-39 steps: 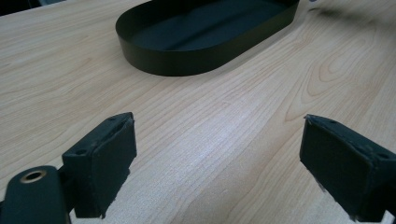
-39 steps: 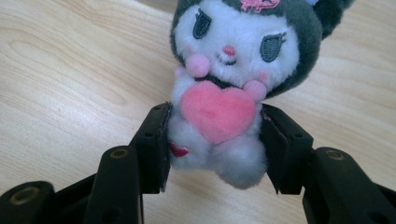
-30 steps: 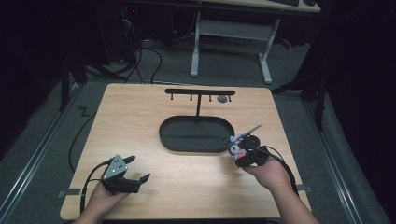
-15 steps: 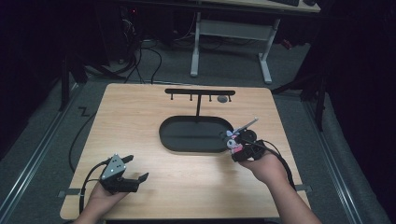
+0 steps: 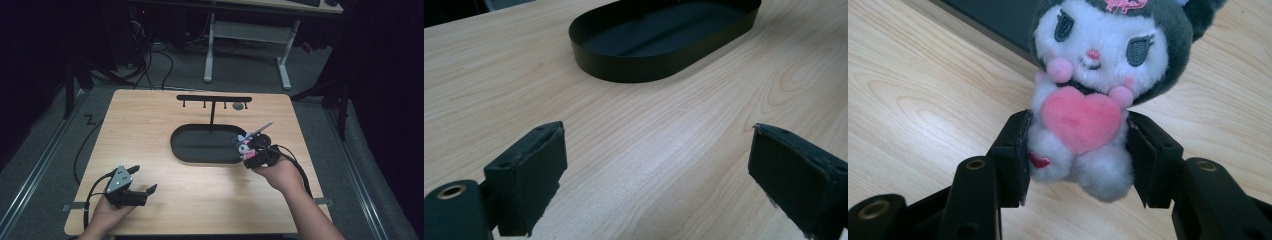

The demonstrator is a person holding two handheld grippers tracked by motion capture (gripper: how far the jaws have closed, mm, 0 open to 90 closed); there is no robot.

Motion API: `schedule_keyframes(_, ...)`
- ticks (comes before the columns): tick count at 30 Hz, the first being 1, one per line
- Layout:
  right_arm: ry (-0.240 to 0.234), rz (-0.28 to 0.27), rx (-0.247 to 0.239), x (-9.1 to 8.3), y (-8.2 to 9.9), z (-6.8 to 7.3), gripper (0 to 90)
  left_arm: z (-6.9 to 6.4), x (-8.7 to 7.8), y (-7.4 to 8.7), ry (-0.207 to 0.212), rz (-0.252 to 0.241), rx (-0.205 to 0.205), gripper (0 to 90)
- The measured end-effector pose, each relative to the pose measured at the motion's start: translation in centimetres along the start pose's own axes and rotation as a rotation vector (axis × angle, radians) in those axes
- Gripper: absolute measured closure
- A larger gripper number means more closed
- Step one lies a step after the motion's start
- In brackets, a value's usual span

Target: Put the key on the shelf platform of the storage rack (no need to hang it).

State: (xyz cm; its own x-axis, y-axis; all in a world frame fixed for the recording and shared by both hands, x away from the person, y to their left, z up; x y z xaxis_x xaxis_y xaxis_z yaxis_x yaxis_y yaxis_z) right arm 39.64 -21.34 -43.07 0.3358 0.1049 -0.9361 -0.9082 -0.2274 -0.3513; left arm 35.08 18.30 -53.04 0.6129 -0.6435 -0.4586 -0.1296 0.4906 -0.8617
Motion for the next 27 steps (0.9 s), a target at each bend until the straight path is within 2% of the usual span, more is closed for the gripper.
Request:
schedule_keyframes(6, -0.009, -0.013, 0.006, 0.0, -0.7, 0.3, 48.4, 0.0, 0.3, -0.2, -0.010, 0.001, 0.011, 9.1)
schedule_keyframes(10, 0.011, -0.020, 0.011, 0.1, -1.0, 0.5, 48.5, -0.4, 0.4, -0.6, 0.001, 0.001, 0.029, 8.8)
schedule_keyframes(15, 0.024, -0.014, 0.020, 0.6, -1.1, 0.3, 48.4, -0.6, 0.3, -0.7, 0.004, 0.000, 0.026, 7.6)
schedule_keyframes(16, 0.020, -0.015, 0.034, 0.7, -1.2, 0.3, 48.5, -0.5, 0.3, -0.7, 0.005, 0.001, 0.027, 7.4)
schedule_keyframes(27, 0.029, -0.015, 0.003, 1.5, -3.0, 0.6, 48.4, -0.2, -0.1, -0.2, 0.003, 0.009, 0.004, 7.4)
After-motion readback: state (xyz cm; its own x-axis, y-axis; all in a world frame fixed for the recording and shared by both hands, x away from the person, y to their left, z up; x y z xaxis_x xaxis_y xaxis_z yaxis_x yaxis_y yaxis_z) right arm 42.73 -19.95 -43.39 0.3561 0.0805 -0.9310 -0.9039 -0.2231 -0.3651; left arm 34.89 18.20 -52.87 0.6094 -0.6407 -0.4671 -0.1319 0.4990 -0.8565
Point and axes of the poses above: each handheld gripper's, and its own axes: x roughly forward along the jaws, y roughly out of its underside, z roughly to its left, the point moved 3 cm from there along x, roughly forward along the jaws, and after that the axes turned 13 degrees about x, right-handed, at the moved point
